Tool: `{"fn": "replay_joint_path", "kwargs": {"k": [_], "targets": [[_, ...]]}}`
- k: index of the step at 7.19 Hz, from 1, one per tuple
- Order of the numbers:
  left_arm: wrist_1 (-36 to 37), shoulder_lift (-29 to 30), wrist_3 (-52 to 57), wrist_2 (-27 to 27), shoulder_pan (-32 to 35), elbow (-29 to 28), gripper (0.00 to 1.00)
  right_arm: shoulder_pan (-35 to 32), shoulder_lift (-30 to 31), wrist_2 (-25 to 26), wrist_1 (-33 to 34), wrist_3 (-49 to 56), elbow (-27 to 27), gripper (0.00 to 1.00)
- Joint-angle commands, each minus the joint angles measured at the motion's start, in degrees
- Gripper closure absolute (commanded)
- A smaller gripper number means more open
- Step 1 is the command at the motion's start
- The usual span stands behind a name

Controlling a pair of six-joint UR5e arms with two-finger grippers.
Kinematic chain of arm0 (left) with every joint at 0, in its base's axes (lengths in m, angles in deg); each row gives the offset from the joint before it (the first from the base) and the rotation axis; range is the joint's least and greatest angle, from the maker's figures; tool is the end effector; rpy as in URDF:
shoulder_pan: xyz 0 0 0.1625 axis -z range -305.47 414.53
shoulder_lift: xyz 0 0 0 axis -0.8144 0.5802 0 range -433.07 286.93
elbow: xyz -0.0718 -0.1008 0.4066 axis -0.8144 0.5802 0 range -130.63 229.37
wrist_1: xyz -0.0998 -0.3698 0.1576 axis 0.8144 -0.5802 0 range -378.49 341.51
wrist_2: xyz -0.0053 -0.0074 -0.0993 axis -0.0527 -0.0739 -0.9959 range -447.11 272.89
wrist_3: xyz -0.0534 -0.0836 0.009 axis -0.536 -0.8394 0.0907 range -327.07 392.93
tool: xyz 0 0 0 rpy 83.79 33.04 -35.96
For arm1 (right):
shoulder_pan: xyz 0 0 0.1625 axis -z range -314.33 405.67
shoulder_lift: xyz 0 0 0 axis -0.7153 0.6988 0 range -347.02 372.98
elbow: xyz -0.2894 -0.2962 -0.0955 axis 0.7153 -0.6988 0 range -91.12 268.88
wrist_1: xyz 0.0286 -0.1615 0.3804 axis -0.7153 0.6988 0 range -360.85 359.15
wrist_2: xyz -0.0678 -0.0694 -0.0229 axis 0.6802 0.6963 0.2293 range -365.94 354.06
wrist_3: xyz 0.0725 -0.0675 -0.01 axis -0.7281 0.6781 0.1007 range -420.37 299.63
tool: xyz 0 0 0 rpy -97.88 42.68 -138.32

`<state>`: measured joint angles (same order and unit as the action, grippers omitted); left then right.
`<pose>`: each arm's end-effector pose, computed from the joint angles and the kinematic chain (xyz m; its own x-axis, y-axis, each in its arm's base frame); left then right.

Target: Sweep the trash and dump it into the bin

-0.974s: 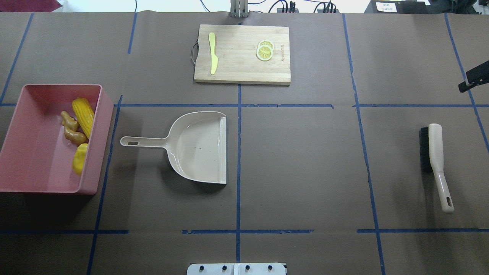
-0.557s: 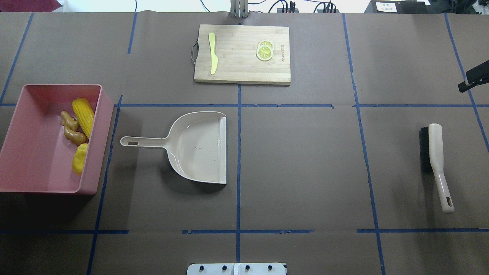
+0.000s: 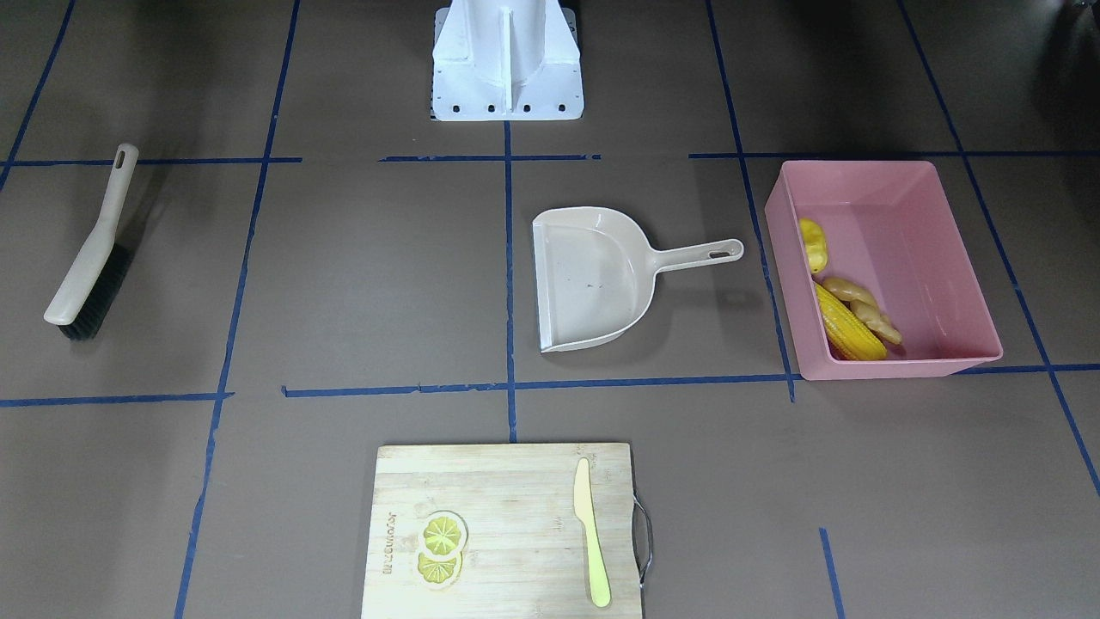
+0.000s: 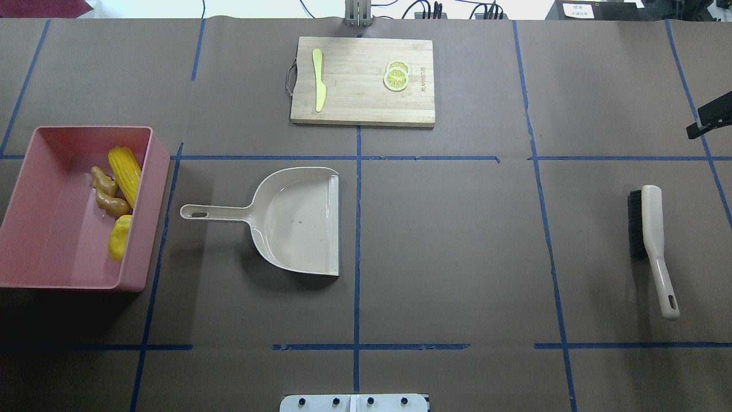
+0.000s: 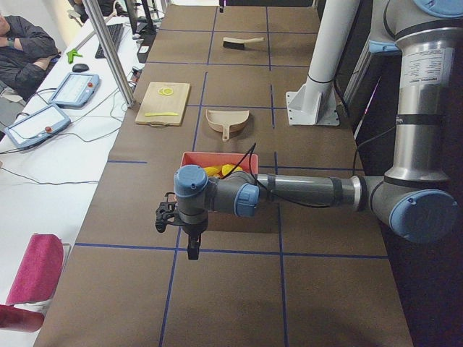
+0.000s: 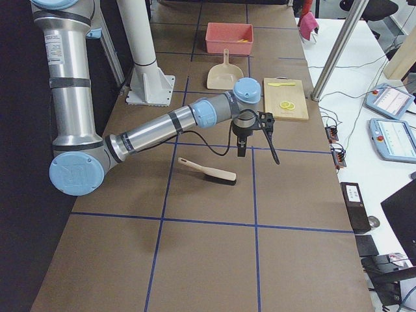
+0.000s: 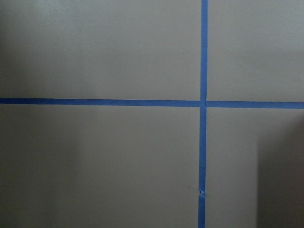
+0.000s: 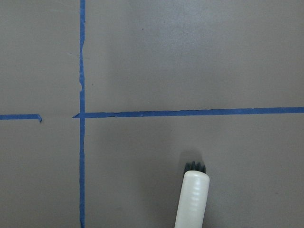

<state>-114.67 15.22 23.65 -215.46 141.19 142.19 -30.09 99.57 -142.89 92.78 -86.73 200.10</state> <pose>-0.0429 -0.4916 0.6445 0.7774 -0.0370 -0.6279 0.0684 0.9973 0.0260 -0.0642 -0.4988 0.4509 0.6371 0.0238 0.7704 -0.0593 0.9981 0.0182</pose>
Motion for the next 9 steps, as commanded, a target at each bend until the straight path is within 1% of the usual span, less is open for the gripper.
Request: {"fn": "replay_joint_path", "kwargs": {"k": [1,3,4,6,7,9], "targets": [[2.22,-0.13,0.40,-3.97,0.00,2.00,0.00,0.00,0.33,-0.07,0.07,-0.01,-0.31,0.00],[1.88,-0.31,0.75,-4.97,0.00,1.66,0.00,0.00,0.51,-0.07,0.07,-0.01,-0.31,0.00],[1.27,-0.49,1.89,-7.24,0.00,1.31,0.00,0.00,0.51,-0.07,0.07,-0.10,-0.31,0.00],[1.18,0.12,3.39,-10.23,-0.18,-1.05,0.00,0.00,0.59,-0.07,0.07,-0.10,-0.13,0.00],[1.26,0.04,3.39,-11.38,-0.18,-1.15,0.00,0.00,0.60,-0.07,0.07,-0.19,-0.13,0.00],[1.70,0.04,3.48,-11.13,-0.18,-1.16,0.00,-1.31,0.95,-0.59,0.15,-0.01,-0.13,0.00]]}}
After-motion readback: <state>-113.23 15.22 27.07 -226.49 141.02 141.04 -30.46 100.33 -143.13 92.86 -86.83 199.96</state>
